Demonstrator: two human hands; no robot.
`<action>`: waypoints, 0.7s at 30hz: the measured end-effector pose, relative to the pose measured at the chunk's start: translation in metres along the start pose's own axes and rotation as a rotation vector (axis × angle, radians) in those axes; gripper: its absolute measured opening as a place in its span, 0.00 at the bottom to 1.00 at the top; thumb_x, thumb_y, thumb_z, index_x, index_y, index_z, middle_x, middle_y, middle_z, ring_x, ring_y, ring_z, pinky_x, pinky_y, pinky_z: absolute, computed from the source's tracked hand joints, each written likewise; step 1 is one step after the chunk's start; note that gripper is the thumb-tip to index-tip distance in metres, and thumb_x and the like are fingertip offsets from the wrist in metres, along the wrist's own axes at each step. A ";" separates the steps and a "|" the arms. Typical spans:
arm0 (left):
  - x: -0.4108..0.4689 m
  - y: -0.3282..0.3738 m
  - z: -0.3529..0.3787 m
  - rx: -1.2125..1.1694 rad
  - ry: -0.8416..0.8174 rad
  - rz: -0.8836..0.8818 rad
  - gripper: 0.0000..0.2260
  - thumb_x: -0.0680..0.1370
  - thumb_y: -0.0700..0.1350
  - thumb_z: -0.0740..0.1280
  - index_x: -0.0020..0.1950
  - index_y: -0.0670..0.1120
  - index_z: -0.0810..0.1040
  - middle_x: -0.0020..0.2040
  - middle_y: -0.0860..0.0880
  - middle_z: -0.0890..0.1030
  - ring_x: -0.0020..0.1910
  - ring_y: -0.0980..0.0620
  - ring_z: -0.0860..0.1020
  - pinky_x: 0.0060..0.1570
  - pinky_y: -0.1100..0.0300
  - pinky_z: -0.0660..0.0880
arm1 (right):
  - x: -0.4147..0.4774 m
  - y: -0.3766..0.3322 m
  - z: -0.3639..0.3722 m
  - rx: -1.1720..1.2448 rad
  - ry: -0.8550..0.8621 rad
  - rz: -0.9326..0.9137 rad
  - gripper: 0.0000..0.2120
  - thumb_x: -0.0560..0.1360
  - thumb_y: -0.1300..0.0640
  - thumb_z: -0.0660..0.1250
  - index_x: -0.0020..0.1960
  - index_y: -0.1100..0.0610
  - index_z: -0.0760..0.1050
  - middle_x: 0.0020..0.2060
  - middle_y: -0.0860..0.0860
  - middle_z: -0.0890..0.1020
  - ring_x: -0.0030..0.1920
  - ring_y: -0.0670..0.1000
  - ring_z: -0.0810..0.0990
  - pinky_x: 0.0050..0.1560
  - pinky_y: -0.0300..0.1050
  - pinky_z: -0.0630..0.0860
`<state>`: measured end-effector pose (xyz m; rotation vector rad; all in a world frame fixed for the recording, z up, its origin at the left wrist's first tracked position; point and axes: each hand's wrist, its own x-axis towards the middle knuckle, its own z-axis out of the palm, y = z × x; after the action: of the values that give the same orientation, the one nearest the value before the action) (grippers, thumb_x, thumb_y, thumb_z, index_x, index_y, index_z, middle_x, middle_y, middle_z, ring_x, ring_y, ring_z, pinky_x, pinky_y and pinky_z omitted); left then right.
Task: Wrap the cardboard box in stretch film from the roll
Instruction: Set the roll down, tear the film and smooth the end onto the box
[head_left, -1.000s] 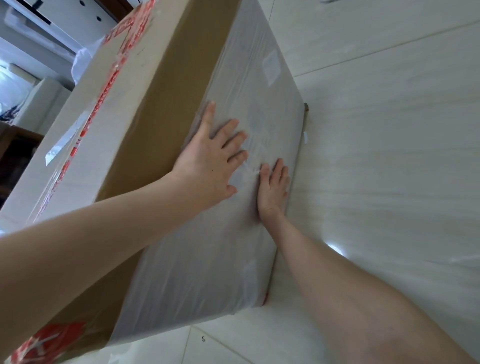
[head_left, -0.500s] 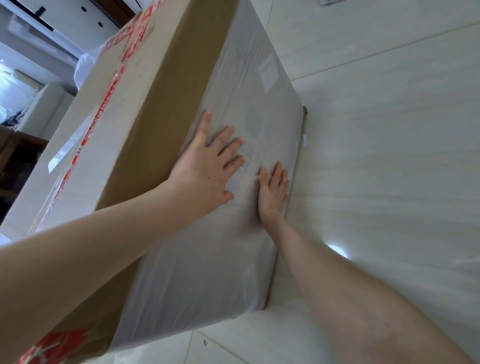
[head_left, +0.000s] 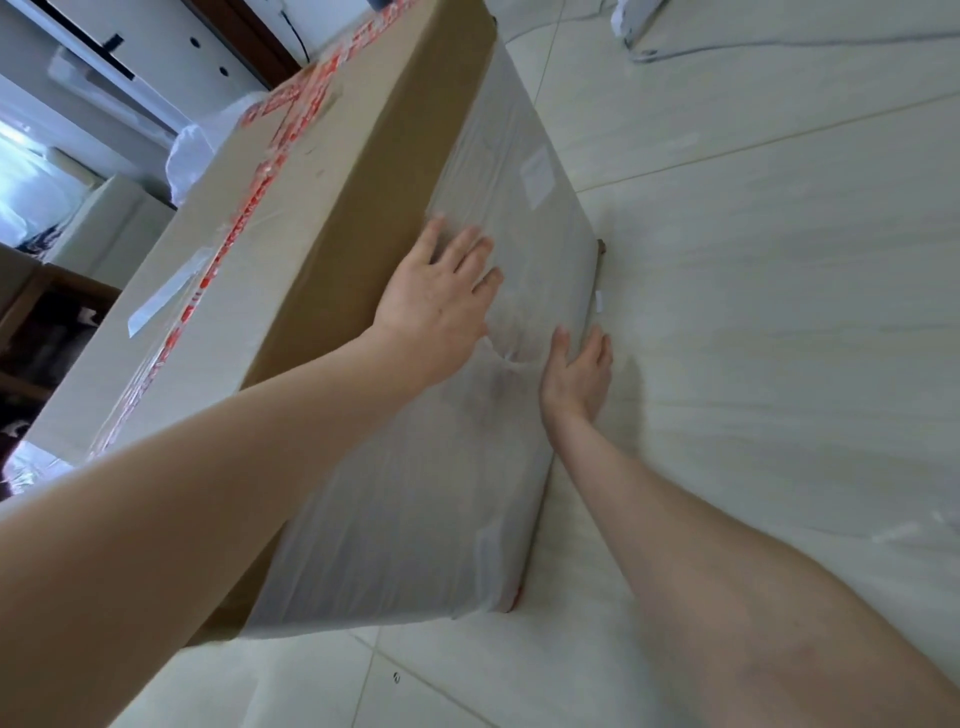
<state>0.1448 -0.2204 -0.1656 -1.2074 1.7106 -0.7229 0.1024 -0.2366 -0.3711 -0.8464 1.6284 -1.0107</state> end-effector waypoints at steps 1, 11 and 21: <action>-0.001 -0.001 -0.001 0.027 0.015 0.007 0.28 0.81 0.59 0.46 0.78 0.47 0.48 0.78 0.43 0.47 0.77 0.44 0.43 0.71 0.39 0.36 | 0.001 -0.002 -0.004 0.002 0.001 -0.015 0.29 0.79 0.45 0.57 0.76 0.57 0.57 0.75 0.59 0.58 0.74 0.56 0.58 0.72 0.47 0.55; -0.030 0.017 0.018 0.239 -0.001 0.148 0.35 0.76 0.68 0.40 0.77 0.50 0.39 0.77 0.43 0.37 0.76 0.40 0.36 0.61 0.30 0.28 | -0.030 0.007 0.014 0.003 -0.236 -0.047 0.34 0.78 0.38 0.54 0.78 0.52 0.48 0.77 0.53 0.48 0.77 0.51 0.47 0.74 0.52 0.47; -0.020 0.013 0.026 0.262 -0.089 0.049 0.37 0.75 0.71 0.41 0.77 0.52 0.39 0.77 0.40 0.37 0.75 0.37 0.36 0.60 0.26 0.31 | -0.035 0.003 0.043 0.124 -0.351 0.019 0.31 0.79 0.40 0.52 0.77 0.48 0.45 0.77 0.49 0.45 0.77 0.51 0.43 0.72 0.60 0.41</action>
<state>0.1653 -0.1960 -0.1805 -0.9976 1.5145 -0.8230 0.1523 -0.2136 -0.3668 -0.8676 1.2616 -0.8833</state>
